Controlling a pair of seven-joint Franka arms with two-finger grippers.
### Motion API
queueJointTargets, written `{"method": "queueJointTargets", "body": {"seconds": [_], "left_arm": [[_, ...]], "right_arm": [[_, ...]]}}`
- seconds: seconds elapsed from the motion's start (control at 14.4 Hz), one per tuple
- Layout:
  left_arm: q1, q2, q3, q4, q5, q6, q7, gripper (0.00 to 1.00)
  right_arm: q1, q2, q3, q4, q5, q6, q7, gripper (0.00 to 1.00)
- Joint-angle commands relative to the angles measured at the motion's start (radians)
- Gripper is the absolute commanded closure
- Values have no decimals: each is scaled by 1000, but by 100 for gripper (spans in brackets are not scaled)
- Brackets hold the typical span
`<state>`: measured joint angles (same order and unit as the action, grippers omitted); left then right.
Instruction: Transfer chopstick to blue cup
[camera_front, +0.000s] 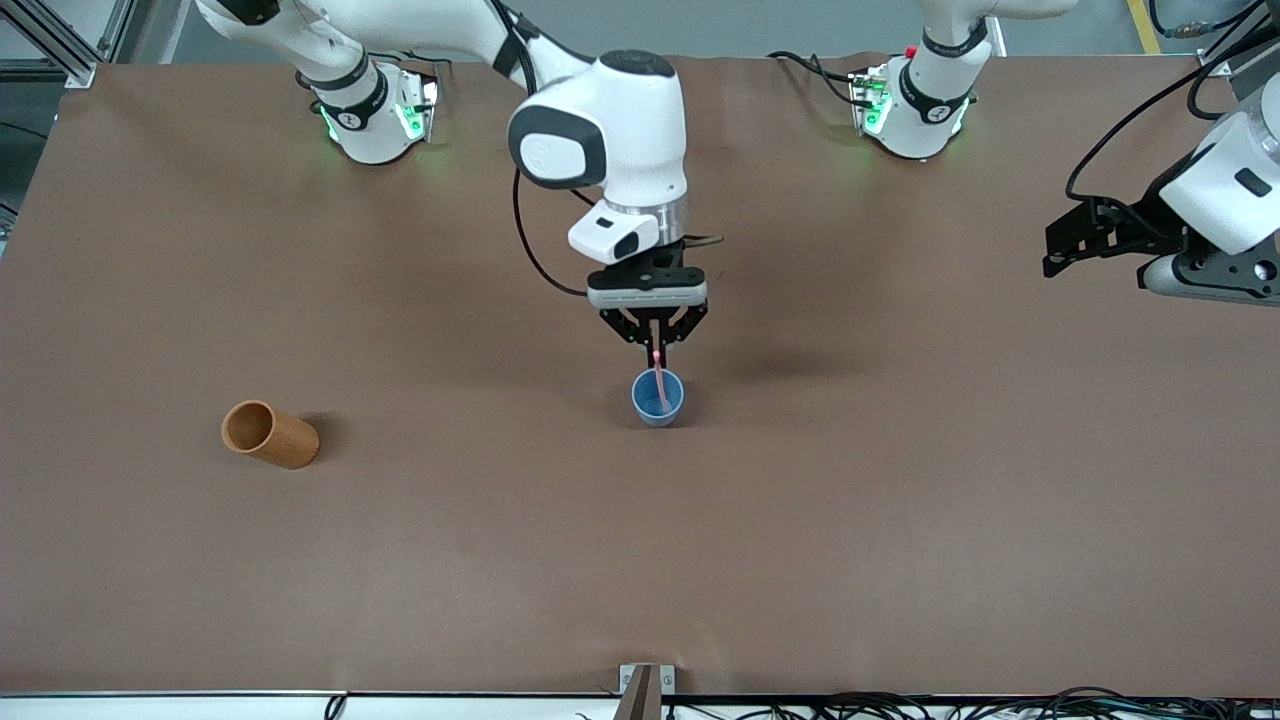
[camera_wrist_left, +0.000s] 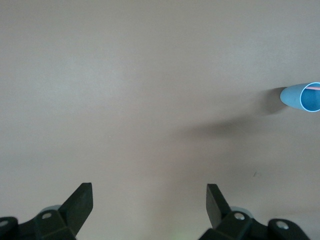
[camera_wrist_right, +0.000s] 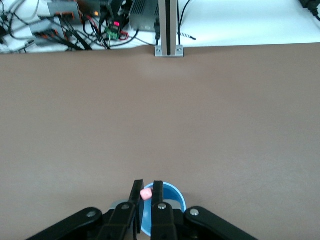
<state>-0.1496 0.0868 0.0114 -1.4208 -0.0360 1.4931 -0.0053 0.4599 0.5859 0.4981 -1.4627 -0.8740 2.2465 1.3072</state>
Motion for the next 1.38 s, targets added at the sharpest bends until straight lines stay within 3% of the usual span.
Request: {"method": "queueJointTargets", "body": {"seconds": [0.0,0.21,0.28,0.35,0.48,0.62,0.76,0.9,1.04,1.11,1.32], "left_arm": [[4,-19,1,-20,-1,16,7,0],[2,-16,2,-20,-1,19,10,0],[2,-15,2,-20,1,27,10,0],[4,-12,2,-20,17,30,8,0],[5,-12,-1,-20,28,30,7,0],[33,-10,-23,-20,28,30,7,0],[30,-7,-24,-17,27,30,7,0],[30,-6,-24,-15,24,30,1,0],[30,-6,-24,-15,18,30,-10,0],[30,-6,-22,-15,18,30,-12,0],[24,-6,-24,-15,21,30,-38,0]], "right_arm": [[2,14,0,-11,-46,12,20,88],[0,14,0,-28,-46,12,20,79],[-9,12,0,-28,-46,12,20,72],[-15,6,2,-27,-45,10,18,56],[-35,-7,3,-25,-40,10,6,0],[-116,-29,66,-28,-28,2,-26,0],[-267,-52,193,-57,-7,-1,-103,0],[-334,-113,211,-86,67,-2,-190,0],[-377,-173,194,-87,223,-60,-334,0],[-377,-201,157,-81,303,-109,-420,0],[-371,-325,-22,-87,557,-163,-625,0]]}}
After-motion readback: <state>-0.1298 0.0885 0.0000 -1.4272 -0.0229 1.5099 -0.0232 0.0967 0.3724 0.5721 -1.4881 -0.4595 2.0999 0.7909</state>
